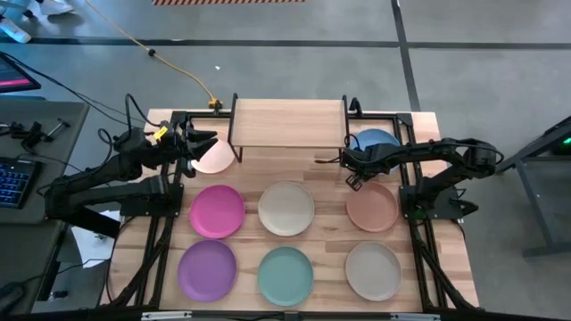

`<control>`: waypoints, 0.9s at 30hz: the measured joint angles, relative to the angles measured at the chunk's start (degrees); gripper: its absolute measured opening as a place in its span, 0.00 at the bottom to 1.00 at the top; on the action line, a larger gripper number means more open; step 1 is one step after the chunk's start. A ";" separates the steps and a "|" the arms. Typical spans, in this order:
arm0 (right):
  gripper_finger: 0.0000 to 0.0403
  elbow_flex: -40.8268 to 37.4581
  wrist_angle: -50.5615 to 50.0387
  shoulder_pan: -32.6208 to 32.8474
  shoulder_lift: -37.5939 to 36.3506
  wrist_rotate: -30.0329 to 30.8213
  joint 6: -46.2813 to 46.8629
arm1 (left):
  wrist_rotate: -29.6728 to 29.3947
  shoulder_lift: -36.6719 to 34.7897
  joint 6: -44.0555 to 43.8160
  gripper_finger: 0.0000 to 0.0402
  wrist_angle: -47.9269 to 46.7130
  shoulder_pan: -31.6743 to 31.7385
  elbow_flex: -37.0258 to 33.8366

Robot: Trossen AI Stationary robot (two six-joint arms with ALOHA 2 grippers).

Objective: Place and stack plates onto a shelf
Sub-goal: Put the blue plate on the shelf

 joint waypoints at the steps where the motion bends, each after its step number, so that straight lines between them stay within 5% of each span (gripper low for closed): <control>1: 0.01 0.00 -0.04 0.00 0.00 -0.08 0.00 | 0.00 0.00 0.00 0.22 0.00 0.00 0.00; 27: 0.00 9.20 -12.55 0.61 -1.89 1.12 2.75 | 0.03 0.00 -0.08 0.22 -0.02 0.00 0.00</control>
